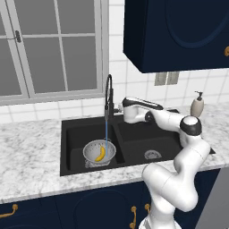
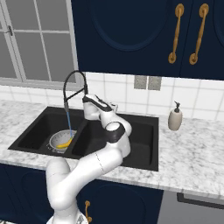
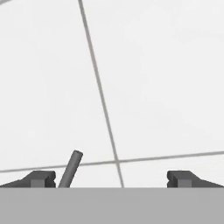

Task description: Put the colander in the sink, put the banana in the colander, and turn on the sink faucet and pour water over the colander.

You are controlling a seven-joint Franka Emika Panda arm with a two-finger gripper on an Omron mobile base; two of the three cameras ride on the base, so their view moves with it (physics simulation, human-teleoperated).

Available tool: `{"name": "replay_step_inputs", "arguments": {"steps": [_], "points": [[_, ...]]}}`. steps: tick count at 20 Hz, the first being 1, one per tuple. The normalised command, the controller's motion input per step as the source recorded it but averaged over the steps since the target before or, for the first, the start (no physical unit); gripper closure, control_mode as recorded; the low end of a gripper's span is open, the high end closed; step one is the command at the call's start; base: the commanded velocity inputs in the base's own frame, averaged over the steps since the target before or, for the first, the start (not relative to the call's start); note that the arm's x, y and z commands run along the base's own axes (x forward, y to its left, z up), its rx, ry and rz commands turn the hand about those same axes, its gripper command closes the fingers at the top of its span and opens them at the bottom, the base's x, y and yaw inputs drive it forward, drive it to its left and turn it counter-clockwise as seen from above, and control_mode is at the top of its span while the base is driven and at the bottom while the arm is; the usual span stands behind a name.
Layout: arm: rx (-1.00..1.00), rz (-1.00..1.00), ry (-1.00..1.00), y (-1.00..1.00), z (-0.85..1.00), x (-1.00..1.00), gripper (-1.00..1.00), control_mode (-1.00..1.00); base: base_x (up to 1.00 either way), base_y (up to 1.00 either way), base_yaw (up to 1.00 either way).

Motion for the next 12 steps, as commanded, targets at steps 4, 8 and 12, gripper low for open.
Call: {"name": "replay_step_inputs", "arguments": {"steps": [4,8,12], "points": [[0.00,-0.18,0.00,-0.56,-0.11,0.13,-1.00,-1.00,0.00,0.00,0.00],[0.00,-0.13,0.00,-0.39,-0.05,0.05,-1.00,-1.00,0.00,0.00,0.00],[0.00,-0.10,0.00,-0.30,-0.02,0.00,-1.00,-1.00,0.00,0.00,0.00]]}}
